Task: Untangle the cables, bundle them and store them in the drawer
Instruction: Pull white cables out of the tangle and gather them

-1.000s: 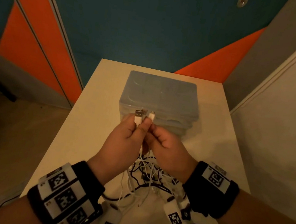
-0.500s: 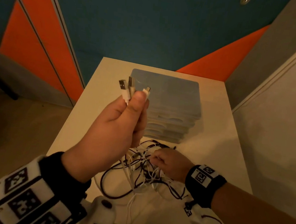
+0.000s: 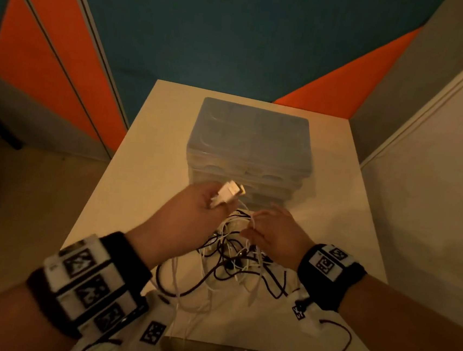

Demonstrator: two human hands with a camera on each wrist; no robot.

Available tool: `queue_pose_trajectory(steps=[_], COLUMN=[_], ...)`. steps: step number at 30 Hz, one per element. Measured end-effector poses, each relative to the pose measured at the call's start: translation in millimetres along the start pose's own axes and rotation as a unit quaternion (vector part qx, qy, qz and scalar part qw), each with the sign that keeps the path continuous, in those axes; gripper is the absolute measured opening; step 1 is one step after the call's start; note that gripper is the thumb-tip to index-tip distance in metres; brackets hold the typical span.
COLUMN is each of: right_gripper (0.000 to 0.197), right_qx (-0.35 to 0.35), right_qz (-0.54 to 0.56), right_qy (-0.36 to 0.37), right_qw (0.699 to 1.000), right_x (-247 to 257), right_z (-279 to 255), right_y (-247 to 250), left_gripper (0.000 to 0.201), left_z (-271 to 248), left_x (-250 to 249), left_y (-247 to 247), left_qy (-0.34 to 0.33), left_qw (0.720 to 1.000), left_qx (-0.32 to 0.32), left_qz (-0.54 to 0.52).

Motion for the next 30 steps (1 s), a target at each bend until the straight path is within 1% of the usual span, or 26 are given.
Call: queue_pose_trajectory(steps=[1, 2, 4, 6, 8, 10, 13, 15, 17, 19, 21, 23, 25, 28, 30], right_gripper=[0.054, 0.054, 0.049, 0.048, 0.054, 0.057, 0.051, 0.044, 0.037, 0.035, 0.034, 0.039, 0.037, 0.04, 0.044], right_qx=[-0.031, -0.057, -0.083, -0.097, -0.099, -0.105, -0.121, -0.129, -0.115, -0.066, -0.033, 0.006, 0.031, 0.046, 0.053], right_qz=[0.016, 0.024, 0.03, 0.049, 0.049, 0.031, 0.043, 0.046, 0.02, -0.018, -0.024, -0.011, 0.004, -0.014, -0.033], right_qy=[0.005, 0.013, 0.028, 0.028, 0.021, 0.026, 0.032, 0.033, 0.032, 0.022, 0.01, -0.017, -0.042, -0.034, -0.026], right_qw=[0.999, 0.998, 0.996, 0.994, 0.994, 0.994, 0.991, 0.99, 0.993, 0.997, 0.999, 1.0, 0.999, 0.998, 0.998], right_x=[2, 5, 9, 11, 12, 14, 13, 9, 6, 1, -6, -16, -24, -30, -32], right_z=[0, 1, 4, 5, 4, 3, 3, 3, 2, -1, -6, -10, -13, -13, -13], right_y=[2, 3, 3, 3, 2, 1, 1, -2, -9, -18, -27, -34, -40, -47, -47], left_gripper=[0.011, 0.015, 0.031, 0.04, 0.039, 0.032, 0.033, 0.033, 0.028, 0.026, 0.029, 0.033, 0.035, 0.039, 0.04], left_z=[3, 6, 12, 19, 26, 31, 31, 31, 31, 28, 22, 14, 7, -1, -4], left_x=[4, 7, 14, 20, 24, 25, 23, 21, 14, 2, -10, -19, -25, -31, -36], left_y=[-8, -15, -28, -36, -40, -41, -46, -46, -41, -31, -22, -16, -14, -10, -5], left_qy=[0.004, 0.009, 0.029, 0.049, 0.047, 0.042, 0.034, 0.03, 0.011, -0.022, -0.041, -0.034, -0.034, -0.035, -0.034], left_qw=[1.0, 0.999, 0.997, 0.998, 0.998, 0.998, 0.999, 0.998, 0.997, 0.996, 0.994, 0.994, 0.992, 0.982, 0.978], left_qx=[0.012, 0.029, 0.053, 0.032, -0.016, -0.043, -0.027, -0.031, -0.06, -0.076, -0.08, -0.065, -0.041, -0.04, -0.043], left_qz=[0.023, 0.035, 0.038, 0.038, 0.03, 0.01, -0.031, -0.042, -0.04, -0.049, -0.064, -0.086, -0.114, -0.179, -0.202])
Point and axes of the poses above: each hand's wrist, its own z-axis towards the middle knuckle, its own y-axis out of the back of the hand, x = y × z, the point moved 1 cm from there along z, towards the middle knuckle, and after that the axes turned 12 degrees about y, right-handed, at the moved point
